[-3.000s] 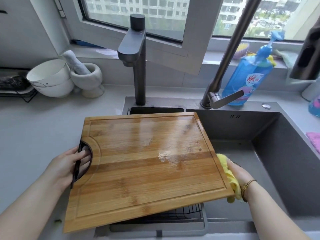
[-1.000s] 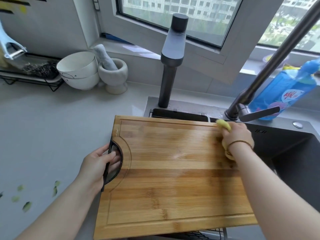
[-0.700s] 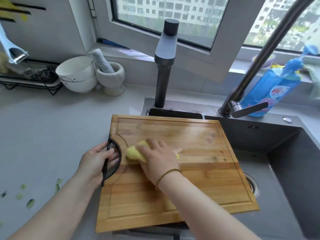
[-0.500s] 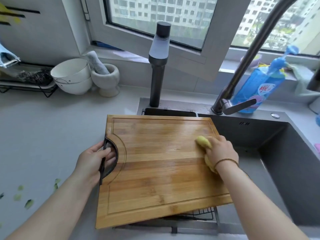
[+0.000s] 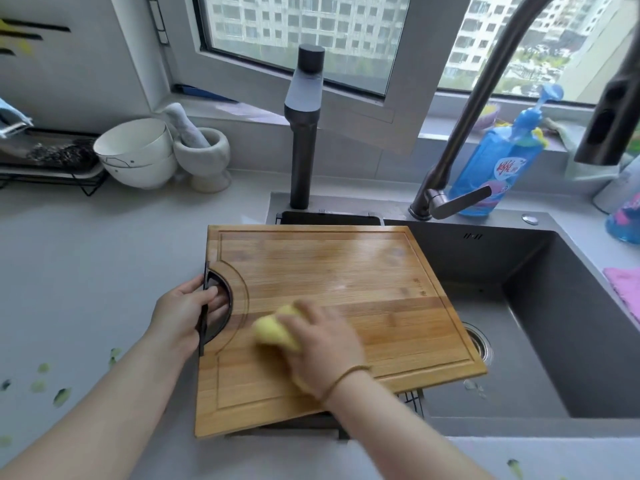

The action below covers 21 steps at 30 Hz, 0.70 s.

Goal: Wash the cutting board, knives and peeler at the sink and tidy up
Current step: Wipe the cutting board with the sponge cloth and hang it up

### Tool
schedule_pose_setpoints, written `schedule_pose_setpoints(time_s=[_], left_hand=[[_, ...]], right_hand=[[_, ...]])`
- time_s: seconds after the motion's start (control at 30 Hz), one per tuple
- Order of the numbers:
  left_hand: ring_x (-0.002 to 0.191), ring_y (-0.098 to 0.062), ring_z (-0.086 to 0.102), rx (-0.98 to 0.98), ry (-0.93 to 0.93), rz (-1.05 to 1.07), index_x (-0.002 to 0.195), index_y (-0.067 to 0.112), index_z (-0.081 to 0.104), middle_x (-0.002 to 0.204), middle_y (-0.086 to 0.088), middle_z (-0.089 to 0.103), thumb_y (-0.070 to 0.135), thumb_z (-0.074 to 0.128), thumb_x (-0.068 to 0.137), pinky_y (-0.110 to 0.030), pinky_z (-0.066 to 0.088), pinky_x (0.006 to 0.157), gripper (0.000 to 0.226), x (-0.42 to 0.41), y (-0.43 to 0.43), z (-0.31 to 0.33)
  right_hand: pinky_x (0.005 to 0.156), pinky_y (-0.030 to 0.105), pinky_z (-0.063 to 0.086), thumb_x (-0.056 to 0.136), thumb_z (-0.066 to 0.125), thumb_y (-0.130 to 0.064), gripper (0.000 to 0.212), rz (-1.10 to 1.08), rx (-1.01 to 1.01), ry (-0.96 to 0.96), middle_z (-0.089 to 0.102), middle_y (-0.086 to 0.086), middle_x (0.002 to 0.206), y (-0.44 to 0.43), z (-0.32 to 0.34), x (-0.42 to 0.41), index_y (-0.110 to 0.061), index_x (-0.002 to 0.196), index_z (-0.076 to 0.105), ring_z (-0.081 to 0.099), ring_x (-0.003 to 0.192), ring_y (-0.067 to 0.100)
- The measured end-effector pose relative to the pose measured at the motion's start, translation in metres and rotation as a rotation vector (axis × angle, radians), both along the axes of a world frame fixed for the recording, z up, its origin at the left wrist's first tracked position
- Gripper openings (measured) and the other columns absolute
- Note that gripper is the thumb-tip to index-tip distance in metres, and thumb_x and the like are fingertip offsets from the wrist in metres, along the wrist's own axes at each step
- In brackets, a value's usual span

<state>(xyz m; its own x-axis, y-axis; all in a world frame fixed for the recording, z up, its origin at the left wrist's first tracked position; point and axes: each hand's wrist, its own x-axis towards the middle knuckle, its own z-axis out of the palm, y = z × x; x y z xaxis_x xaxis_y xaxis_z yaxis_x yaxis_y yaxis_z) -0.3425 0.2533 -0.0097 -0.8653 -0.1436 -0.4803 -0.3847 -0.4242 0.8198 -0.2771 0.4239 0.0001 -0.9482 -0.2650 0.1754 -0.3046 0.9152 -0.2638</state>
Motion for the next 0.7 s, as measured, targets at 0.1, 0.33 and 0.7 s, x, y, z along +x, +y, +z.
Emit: schedule_pose_setpoints(time_s=[0.1, 0.33, 0.7], left_hand=[[0.047, -0.006, 0.065, 0.006, -0.016, -0.009, 0.134, -0.003, 0.042, 0.078, -0.008, 0.065, -0.011, 0.037, 0.092, -0.017, 0.054, 0.048, 0.043, 0.003, -0.002, -0.003], [0.067, -0.014, 0.065, -0.004, 0.006, -0.024, 0.134, -0.003, 0.042, 0.087, -0.007, 0.059, -0.010, 0.037, 0.093, -0.015, 0.053, 0.048, 0.042, 0.001, 0.002, -0.002], [0.068, -0.016, 0.062, -0.035, -0.023, -0.030, 0.133, -0.002, 0.042, 0.085, -0.008, 0.058, -0.010, 0.036, 0.093, -0.014, 0.052, 0.046, 0.042, 0.003, 0.002, -0.007]], right_hand=[[0.097, 0.033, 0.040, 0.092, 0.044, -0.021, 0.042, -0.421, -0.010, -0.178, 0.035, -0.002, 0.143, 0.098, -0.015, 0.000, -0.031, 0.133, 0.043, 0.039, 0.124, 0.022], [0.091, 0.034, 0.043, 0.093, 0.045, -0.027, 0.036, -0.654, -0.023, -0.183, 0.040, 0.001, 0.136, 0.119, 0.003, 0.004, -0.028, 0.128, 0.048, 0.040, 0.121, 0.023], [0.088, 0.027, 0.046, 0.080, 0.059, -0.025, 0.042, -0.233, 0.014, -0.033, 0.051, -0.001, 0.131, 0.054, -0.024, 0.020, -0.031, 0.121, 0.057, 0.054, 0.111, 0.023]])
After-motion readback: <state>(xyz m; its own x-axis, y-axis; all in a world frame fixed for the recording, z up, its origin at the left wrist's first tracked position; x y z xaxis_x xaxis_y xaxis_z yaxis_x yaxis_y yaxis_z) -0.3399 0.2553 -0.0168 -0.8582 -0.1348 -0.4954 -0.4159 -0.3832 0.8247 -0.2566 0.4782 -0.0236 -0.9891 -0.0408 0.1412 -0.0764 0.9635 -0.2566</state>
